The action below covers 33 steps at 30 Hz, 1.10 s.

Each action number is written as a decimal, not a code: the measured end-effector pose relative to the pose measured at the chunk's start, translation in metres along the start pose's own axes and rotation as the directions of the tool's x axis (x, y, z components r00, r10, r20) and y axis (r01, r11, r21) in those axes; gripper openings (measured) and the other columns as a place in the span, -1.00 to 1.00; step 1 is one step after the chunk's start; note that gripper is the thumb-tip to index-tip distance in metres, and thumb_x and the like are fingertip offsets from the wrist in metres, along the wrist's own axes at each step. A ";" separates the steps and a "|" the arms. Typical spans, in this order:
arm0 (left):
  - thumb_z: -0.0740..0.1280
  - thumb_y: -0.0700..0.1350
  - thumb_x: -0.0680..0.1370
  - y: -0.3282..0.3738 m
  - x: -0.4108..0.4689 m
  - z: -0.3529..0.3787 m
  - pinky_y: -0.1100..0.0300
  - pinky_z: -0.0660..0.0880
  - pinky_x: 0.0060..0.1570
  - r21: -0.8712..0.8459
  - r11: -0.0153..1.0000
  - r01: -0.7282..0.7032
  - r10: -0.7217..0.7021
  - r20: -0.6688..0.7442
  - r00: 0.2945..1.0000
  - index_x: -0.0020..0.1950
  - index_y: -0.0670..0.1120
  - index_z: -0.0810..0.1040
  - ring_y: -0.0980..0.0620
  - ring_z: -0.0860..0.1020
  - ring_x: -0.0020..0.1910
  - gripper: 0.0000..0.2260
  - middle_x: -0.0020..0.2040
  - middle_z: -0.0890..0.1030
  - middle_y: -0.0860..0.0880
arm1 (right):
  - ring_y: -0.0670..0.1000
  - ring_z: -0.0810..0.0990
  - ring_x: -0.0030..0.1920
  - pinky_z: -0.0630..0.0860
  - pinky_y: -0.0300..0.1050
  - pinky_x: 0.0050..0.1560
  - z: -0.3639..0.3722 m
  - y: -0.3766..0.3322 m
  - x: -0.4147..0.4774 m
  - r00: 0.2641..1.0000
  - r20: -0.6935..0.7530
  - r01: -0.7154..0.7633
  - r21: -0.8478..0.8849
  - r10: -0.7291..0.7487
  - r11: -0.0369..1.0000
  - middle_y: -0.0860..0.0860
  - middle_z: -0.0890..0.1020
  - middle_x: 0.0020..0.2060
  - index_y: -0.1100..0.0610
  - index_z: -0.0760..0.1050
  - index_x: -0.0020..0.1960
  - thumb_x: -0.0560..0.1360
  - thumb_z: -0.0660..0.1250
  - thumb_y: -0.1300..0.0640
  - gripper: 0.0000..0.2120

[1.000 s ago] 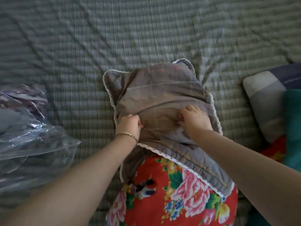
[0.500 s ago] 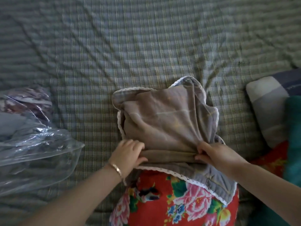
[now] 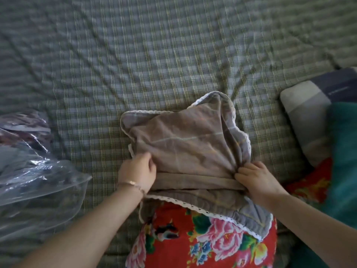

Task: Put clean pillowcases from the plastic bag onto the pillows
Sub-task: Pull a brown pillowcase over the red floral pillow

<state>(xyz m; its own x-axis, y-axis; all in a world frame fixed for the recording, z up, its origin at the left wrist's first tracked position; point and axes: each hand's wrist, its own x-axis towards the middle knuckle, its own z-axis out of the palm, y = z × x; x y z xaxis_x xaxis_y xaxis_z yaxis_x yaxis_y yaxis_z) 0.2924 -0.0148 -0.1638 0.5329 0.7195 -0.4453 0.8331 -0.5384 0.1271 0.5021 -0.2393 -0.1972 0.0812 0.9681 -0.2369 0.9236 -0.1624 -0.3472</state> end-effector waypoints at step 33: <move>0.26 -0.21 0.52 0.111 0.103 -0.059 0.03 0.35 0.02 -0.247 0.957 -0.154 0.090 -0.252 0.964 0.13 -0.22 0.48 -0.24 0.49 0.11 -0.80 0.10 0.55 -0.28 | 0.01 0.59 -0.20 0.41 -0.18 -0.24 0.026 -0.031 -0.132 0.337 0.632 -0.926 0.357 0.698 0.124 -0.01 0.59 -0.34 0.08 0.48 -0.25 0.46 0.35 -0.12 -0.72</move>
<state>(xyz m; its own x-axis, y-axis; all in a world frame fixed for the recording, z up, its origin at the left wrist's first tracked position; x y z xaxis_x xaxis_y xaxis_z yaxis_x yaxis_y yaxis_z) 0.4487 0.0250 -0.1430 0.6256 0.7554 -0.1947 0.7518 -0.5172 0.4090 0.4533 -0.3676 -0.1790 0.4355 0.0929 -0.8954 -0.0946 -0.9844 -0.1481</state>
